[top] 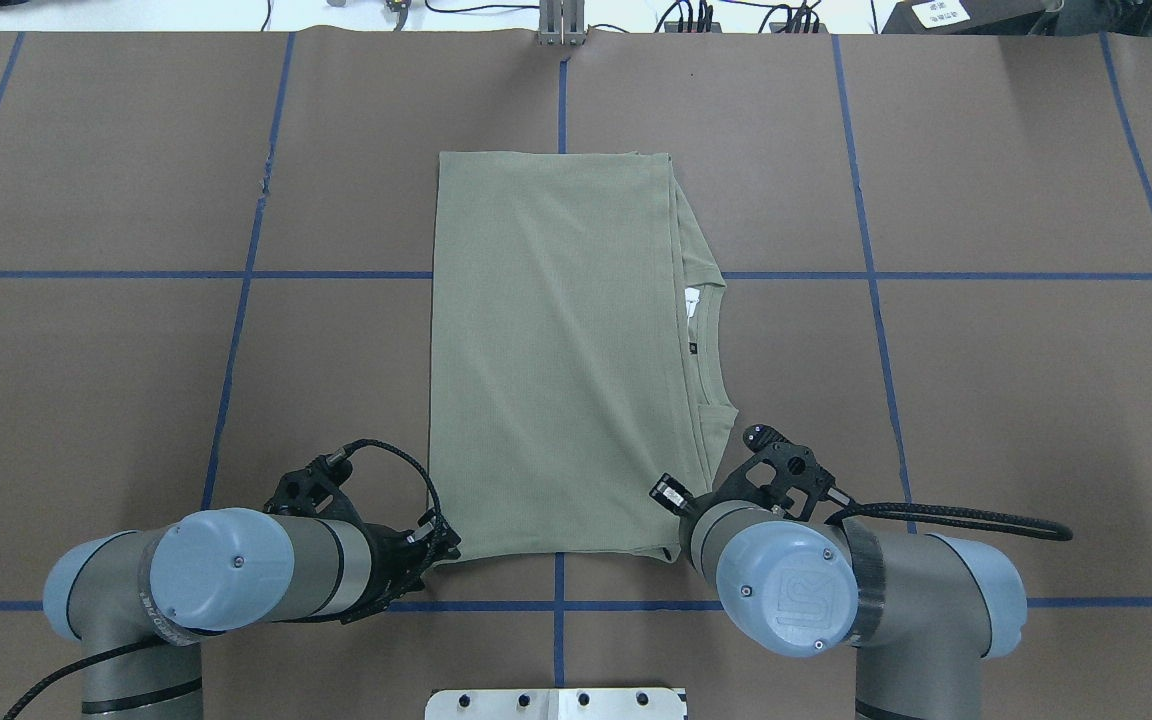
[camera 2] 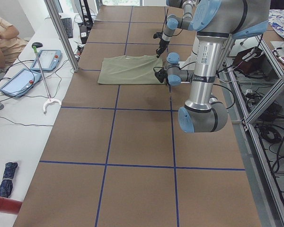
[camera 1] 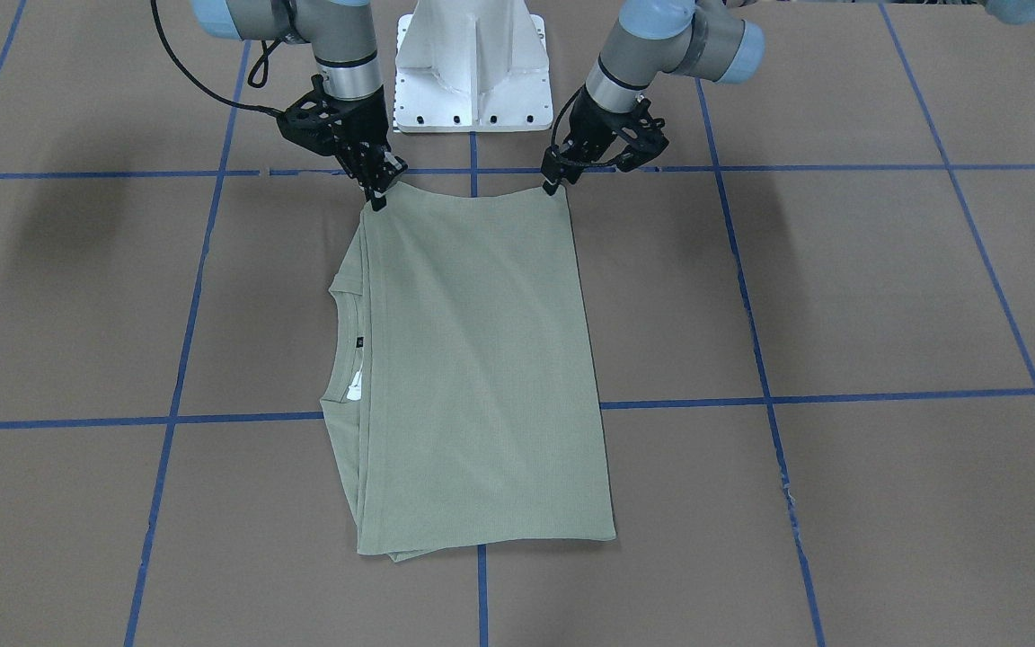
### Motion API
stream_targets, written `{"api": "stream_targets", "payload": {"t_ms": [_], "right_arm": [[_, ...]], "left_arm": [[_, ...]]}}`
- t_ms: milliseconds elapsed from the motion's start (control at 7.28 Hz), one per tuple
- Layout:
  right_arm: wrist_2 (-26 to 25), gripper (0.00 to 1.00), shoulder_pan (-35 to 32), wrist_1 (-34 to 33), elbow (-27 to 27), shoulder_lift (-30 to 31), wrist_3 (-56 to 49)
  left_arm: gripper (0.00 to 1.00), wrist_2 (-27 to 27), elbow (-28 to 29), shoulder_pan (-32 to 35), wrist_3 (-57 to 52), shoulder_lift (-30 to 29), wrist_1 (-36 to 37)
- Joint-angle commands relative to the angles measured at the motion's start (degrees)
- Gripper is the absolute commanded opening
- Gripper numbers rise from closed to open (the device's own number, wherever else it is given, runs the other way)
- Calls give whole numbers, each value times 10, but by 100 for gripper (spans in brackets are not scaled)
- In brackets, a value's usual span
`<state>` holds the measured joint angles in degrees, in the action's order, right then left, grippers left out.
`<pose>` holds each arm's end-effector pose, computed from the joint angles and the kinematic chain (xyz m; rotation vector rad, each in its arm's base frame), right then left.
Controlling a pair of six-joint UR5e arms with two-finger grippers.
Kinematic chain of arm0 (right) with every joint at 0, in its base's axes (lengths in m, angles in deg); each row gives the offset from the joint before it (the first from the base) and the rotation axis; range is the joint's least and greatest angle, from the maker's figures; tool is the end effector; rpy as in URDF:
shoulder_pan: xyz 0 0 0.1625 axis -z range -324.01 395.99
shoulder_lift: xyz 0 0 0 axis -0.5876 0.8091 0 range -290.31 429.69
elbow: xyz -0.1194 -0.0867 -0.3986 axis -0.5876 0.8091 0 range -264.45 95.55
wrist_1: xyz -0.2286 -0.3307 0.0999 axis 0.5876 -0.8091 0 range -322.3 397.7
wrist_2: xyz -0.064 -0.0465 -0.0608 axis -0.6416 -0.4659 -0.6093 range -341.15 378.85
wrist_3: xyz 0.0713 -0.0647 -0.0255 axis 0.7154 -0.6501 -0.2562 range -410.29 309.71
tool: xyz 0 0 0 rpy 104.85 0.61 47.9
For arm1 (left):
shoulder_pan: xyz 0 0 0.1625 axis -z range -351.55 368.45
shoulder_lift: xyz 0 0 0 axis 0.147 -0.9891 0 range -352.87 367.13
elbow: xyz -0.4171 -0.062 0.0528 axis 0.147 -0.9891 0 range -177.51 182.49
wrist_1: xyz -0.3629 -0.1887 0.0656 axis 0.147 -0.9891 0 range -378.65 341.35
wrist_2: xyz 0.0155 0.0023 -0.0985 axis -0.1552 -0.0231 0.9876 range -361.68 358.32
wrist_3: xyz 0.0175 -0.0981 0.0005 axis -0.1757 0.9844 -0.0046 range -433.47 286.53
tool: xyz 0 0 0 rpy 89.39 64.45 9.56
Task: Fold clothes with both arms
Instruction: 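Grasp the near edge of the shirt with both grippers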
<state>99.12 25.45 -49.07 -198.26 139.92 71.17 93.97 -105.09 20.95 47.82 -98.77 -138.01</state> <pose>-0.5306 -0.2514 0.2866 0.0099 -0.8521 0.7588 0.5369 -0.2455 0.3114 -0.2713 1.0868 -0.6305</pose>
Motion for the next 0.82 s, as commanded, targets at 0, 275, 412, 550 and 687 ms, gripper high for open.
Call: {"api": "stream_targets", "payload": {"t_ms": [0,275,412,550,687], "right_arm": [[0,0,0,-1,0,0,0],[0,0,0,-1,-2,0,0],[1,0,0,-1,-4,0,0],[1,0,0,0,-4,0,0],[1,0,-1,-1,-4,1,-1]], "left_arm": [[53,0,5,-1,-3,-4,0],[31,-1,5,1,-3,-4,0],[0,-1,5,3,-3,-4,0],[0,-1,5,4,-4,-4,0],[0,-1,4,5,-4,-4,0]]}}
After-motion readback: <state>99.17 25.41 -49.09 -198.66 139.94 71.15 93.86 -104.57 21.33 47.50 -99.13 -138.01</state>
